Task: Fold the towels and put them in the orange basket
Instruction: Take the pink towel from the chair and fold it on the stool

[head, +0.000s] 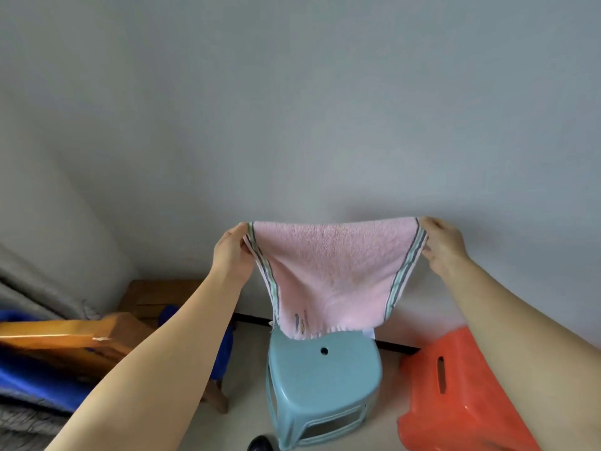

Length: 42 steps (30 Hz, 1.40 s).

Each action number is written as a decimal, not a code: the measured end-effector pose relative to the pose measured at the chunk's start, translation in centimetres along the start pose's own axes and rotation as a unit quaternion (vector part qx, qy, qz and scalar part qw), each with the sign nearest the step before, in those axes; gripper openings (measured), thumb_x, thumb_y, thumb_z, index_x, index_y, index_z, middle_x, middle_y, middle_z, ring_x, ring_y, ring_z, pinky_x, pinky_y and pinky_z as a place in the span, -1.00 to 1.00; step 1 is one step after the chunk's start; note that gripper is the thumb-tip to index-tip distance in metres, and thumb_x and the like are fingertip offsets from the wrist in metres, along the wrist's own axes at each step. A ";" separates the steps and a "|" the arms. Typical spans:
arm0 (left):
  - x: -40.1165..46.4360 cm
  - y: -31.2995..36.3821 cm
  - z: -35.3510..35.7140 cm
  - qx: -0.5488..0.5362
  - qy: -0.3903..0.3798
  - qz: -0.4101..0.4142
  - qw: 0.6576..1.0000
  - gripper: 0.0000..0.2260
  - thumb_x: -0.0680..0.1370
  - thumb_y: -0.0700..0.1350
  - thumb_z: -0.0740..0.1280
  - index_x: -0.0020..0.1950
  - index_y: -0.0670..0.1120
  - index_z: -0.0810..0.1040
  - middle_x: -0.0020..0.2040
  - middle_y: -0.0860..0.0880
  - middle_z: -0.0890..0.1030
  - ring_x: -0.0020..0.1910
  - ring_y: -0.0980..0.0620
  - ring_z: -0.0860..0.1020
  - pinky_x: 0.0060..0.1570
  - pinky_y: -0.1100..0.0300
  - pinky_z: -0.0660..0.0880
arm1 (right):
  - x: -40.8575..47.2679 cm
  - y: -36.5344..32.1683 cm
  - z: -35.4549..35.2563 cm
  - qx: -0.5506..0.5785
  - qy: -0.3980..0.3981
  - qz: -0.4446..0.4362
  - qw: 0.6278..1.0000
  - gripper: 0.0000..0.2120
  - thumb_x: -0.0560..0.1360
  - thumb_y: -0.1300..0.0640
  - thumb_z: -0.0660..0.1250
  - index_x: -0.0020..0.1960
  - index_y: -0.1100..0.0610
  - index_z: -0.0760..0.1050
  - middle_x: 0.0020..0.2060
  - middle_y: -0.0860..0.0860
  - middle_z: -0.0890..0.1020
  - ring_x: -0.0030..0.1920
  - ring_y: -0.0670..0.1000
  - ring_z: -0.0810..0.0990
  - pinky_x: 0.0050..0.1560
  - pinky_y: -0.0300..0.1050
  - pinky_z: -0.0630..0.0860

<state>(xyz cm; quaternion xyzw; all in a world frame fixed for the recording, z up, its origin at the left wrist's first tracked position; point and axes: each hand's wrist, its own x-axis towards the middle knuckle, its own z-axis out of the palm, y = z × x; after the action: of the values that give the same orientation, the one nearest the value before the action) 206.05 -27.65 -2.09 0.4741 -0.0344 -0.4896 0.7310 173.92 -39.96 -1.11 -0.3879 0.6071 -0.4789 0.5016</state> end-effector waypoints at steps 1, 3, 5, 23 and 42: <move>0.8 -0.5 0.2 0.011 0.000 -0.006 1.000 -0.84 0.58 -0.27 0.25 -0.21 -0.15 0.48 -0.45 0.02 0.52 -0.44 0.12 0.49 -0.42 0.33 0.44 | 0.7 0.5 -0.1 0.011 0.005 0.007 1.000 -0.82 0.52 0.17 0.30 -0.26 0.09 0.50 -0.33 0.00 0.51 -0.30 -0.05 0.45 -0.21 -0.15 0.41; 2.1 -1.3 0.6 0.037 -0.014 -0.012 0.999 -0.80 0.59 -0.29 0.22 -0.24 -0.14 0.45 -0.45 0.02 0.51 -0.45 0.13 0.49 -0.39 0.31 0.44 | 1.6 1.1 -0.4 0.039 0.017 0.017 0.999 -0.84 0.53 0.18 0.30 -0.24 0.08 0.50 -0.32 -0.03 0.54 -0.29 -0.08 0.48 -0.21 -0.17 0.46; 3.6 -1.8 1.0 0.068 -0.032 -0.018 0.997 -0.81 0.60 -0.31 0.19 -0.21 -0.17 0.46 -0.31 -0.05 0.49 -0.30 0.07 0.49 -0.25 0.28 0.45 | 2.5 1.4 -0.5 0.064 0.036 0.029 0.997 -0.84 0.52 0.17 0.31 -0.24 0.07 0.50 -0.37 -0.07 0.57 -0.29 -0.09 0.50 -0.22 -0.19 0.47; 1.4 -13.1 -12.9 0.213 -0.055 -0.188 0.957 -0.85 0.59 -0.35 0.17 -0.06 -0.19 0.51 -0.21 -0.10 0.50 -0.18 0.03 0.46 -0.04 0.20 0.41 | -3.4 17.7 -6.7 0.003 0.032 0.207 0.978 -0.79 0.58 0.25 0.21 -0.20 0.04 0.45 -0.37 -0.10 0.62 -0.18 -0.10 0.51 -0.07 -0.25 0.40; 12.6 -26.0 -16.6 0.362 0.060 -0.200 0.908 -0.88 0.55 -0.32 0.28 -0.12 -0.14 0.56 -0.20 -0.12 0.54 -0.22 -0.05 0.45 -0.10 0.07 0.44 | 5.6 33.6 -4.3 -0.193 0.012 0.249 0.949 -0.85 0.55 0.17 0.29 -0.21 0.07 0.48 -0.18 0.11 0.57 -0.21 0.05 0.50 -0.16 -0.13 0.41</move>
<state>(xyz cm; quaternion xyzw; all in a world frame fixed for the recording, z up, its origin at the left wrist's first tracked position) 203.38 -27.95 -35.27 0.7318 -0.0698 -0.5500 0.3963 168.97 -36.34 -34.92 -0.3080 0.7710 -0.2172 0.5133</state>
